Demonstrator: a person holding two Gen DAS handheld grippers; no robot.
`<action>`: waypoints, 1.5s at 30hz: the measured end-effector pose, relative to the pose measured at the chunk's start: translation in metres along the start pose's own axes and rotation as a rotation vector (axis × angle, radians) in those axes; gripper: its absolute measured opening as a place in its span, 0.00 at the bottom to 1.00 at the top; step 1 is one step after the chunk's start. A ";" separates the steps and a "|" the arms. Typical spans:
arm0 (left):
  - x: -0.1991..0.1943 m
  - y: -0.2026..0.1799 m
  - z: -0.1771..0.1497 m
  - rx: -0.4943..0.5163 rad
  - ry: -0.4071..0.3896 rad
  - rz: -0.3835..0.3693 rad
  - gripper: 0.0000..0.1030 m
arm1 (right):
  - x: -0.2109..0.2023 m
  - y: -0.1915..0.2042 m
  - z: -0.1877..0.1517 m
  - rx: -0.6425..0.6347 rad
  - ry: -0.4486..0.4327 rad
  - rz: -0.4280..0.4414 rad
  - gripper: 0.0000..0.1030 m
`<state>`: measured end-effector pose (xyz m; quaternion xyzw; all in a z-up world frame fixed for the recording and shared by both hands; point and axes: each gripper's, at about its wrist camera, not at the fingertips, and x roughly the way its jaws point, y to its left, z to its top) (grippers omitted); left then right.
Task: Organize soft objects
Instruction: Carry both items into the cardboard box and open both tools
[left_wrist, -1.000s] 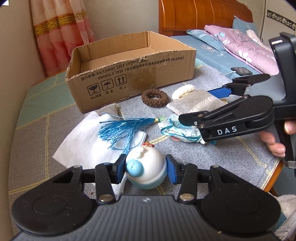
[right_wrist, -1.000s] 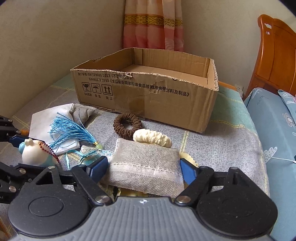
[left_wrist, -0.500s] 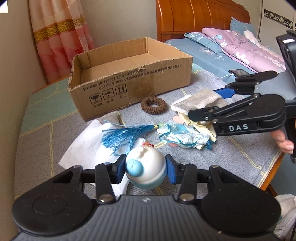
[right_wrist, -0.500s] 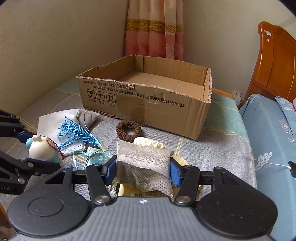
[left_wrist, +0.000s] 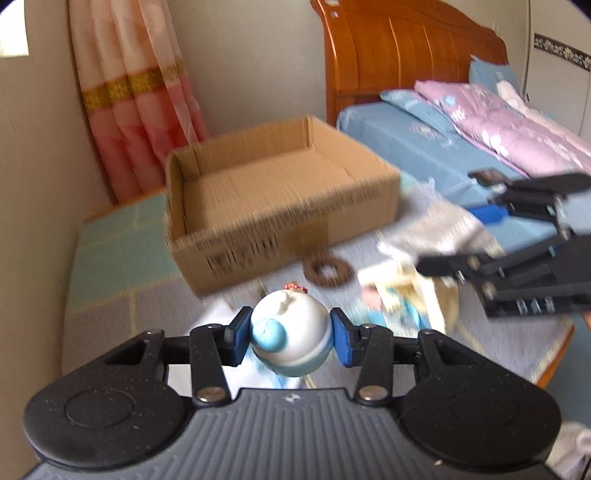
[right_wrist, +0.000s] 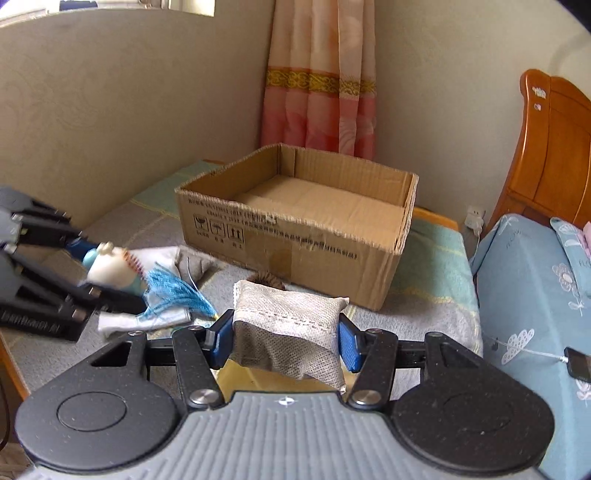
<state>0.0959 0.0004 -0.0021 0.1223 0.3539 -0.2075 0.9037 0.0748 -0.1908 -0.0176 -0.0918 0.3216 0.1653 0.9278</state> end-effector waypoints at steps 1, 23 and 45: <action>0.000 0.002 0.008 0.002 -0.015 0.007 0.43 | -0.002 -0.001 0.002 -0.003 -0.008 0.001 0.59; 0.117 0.054 0.140 -0.032 -0.080 0.175 0.94 | 0.004 -0.039 0.045 0.053 -0.101 -0.027 0.59; -0.009 0.024 0.011 -0.177 -0.187 0.227 0.99 | 0.072 -0.077 0.128 0.153 -0.014 0.038 0.59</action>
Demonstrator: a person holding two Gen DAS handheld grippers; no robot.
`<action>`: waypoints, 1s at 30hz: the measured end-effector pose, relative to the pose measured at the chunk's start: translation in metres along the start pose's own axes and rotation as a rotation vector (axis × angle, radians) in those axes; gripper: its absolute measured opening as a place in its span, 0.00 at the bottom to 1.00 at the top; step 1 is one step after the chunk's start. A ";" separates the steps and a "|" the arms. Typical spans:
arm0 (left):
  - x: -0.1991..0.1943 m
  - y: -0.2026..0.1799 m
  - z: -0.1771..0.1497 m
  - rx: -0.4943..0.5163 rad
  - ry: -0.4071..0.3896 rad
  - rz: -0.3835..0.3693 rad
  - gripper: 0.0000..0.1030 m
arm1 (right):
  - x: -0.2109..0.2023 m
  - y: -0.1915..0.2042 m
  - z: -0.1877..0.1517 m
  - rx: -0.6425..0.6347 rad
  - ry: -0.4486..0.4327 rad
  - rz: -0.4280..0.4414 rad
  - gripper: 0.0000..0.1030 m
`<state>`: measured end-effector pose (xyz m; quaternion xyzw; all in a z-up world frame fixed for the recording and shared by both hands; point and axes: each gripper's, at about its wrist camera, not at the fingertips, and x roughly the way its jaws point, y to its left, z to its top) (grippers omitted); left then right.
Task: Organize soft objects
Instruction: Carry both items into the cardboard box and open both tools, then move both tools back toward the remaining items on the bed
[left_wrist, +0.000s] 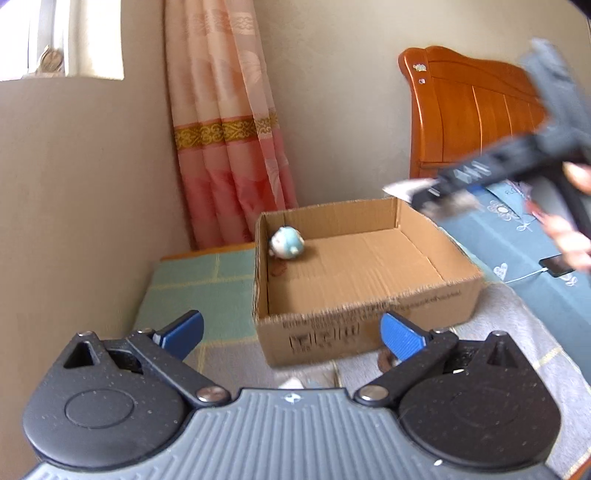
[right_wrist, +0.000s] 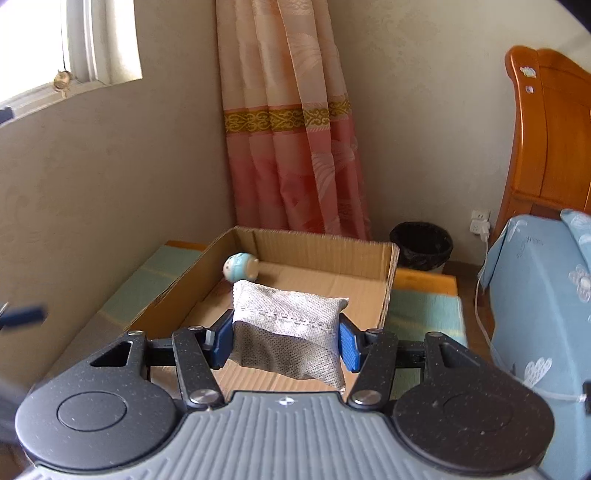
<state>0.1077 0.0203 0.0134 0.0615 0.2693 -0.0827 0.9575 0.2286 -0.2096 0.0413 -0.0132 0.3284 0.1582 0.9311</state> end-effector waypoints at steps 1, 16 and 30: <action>-0.001 0.002 -0.003 -0.007 0.007 0.004 0.99 | 0.008 0.002 0.006 -0.010 0.003 -0.006 0.59; -0.007 0.022 -0.023 -0.062 0.035 0.062 0.99 | 0.061 0.000 0.044 0.019 0.016 -0.095 1.00; -0.028 0.025 -0.035 -0.049 0.064 0.073 0.99 | -0.021 0.024 -0.026 -0.035 0.059 -0.114 1.00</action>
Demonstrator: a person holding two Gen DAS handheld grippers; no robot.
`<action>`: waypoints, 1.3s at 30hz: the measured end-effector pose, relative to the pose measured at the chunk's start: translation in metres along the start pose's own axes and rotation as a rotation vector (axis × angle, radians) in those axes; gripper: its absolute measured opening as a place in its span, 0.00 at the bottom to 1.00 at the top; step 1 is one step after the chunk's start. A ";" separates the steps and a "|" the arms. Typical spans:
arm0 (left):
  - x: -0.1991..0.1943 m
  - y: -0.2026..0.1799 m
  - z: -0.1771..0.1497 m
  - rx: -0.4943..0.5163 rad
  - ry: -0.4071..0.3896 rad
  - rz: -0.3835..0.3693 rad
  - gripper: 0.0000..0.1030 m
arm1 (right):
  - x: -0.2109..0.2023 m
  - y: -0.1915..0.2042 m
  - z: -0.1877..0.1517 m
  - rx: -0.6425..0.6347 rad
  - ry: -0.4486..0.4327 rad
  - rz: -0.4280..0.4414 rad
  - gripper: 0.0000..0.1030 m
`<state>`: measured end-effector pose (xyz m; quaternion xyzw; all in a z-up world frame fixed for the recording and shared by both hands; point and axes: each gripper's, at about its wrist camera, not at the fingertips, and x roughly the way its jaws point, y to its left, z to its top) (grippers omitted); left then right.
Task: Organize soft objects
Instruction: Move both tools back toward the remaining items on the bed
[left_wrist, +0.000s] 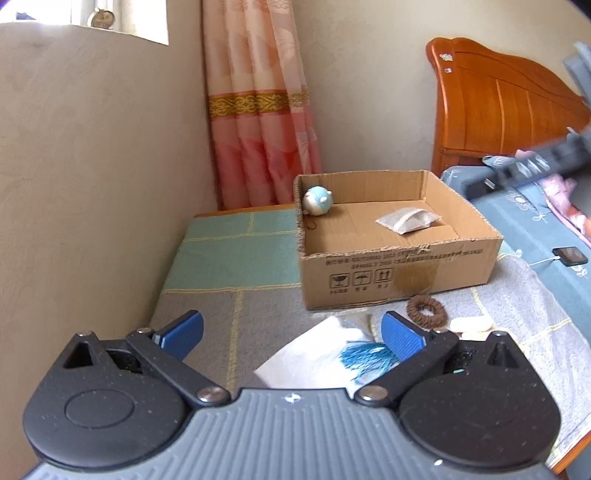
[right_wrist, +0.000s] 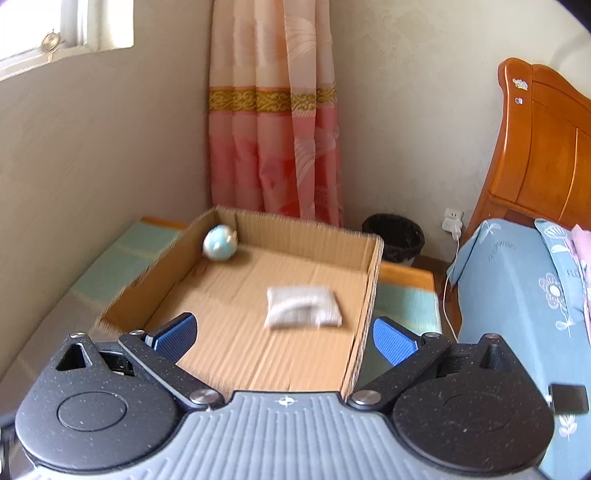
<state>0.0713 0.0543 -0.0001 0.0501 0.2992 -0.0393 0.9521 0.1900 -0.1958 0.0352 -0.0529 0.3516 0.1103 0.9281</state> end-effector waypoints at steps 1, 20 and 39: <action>-0.003 0.001 -0.001 -0.002 -0.003 0.009 0.99 | -0.005 0.001 -0.008 -0.002 -0.001 0.001 1.00; -0.027 -0.020 -0.044 0.058 0.072 0.013 0.99 | -0.057 0.004 -0.135 -0.036 0.025 0.052 1.00; 0.017 0.016 -0.071 -0.028 0.168 0.072 0.99 | -0.035 0.031 -0.181 -0.135 0.089 0.078 1.00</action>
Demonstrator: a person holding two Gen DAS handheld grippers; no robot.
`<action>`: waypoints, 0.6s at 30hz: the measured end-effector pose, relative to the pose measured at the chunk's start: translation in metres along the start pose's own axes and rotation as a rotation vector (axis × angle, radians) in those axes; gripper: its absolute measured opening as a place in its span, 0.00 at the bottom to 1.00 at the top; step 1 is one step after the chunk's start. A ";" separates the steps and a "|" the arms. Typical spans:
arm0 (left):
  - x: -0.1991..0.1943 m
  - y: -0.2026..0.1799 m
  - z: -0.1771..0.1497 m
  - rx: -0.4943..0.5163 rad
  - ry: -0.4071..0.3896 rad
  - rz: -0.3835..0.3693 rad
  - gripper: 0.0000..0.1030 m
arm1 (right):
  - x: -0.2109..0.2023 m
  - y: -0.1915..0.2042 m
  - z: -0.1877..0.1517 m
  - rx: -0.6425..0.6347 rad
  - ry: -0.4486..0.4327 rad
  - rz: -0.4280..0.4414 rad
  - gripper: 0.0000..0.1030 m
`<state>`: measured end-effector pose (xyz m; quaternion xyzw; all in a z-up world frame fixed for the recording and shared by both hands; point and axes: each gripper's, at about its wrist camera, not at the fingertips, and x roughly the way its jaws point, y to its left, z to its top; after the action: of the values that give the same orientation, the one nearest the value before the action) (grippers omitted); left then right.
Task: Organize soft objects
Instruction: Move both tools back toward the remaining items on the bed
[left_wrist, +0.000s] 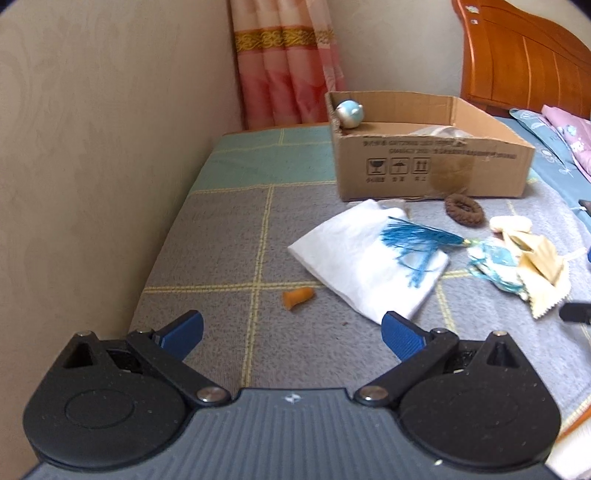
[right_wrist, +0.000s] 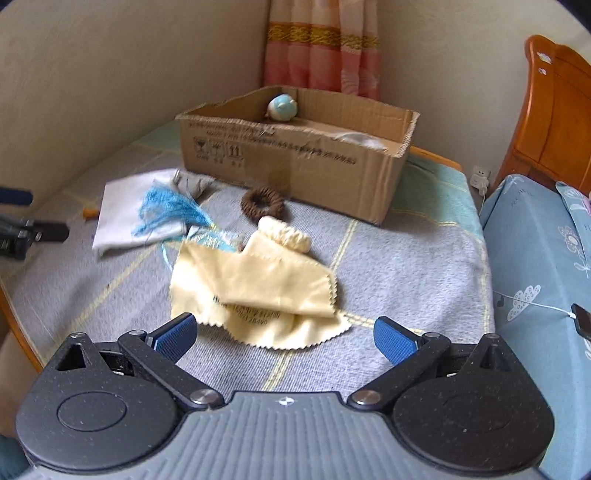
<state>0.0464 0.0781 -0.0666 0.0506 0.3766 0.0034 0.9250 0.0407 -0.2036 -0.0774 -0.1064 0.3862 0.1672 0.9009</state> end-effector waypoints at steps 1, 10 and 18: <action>0.004 0.002 0.000 -0.008 0.005 0.005 0.99 | 0.001 0.002 -0.001 -0.013 0.000 -0.002 1.00; 0.038 0.016 0.008 -0.069 0.018 0.046 0.99 | 0.017 0.009 -0.002 -0.045 0.028 -0.020 1.00; 0.047 0.025 0.003 -0.124 0.047 0.063 0.99 | 0.027 0.004 0.003 -0.011 0.028 0.032 1.00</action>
<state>0.0830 0.1053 -0.0949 0.0049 0.3954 0.0569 0.9167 0.0586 -0.1934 -0.0958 -0.1075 0.3995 0.1821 0.8920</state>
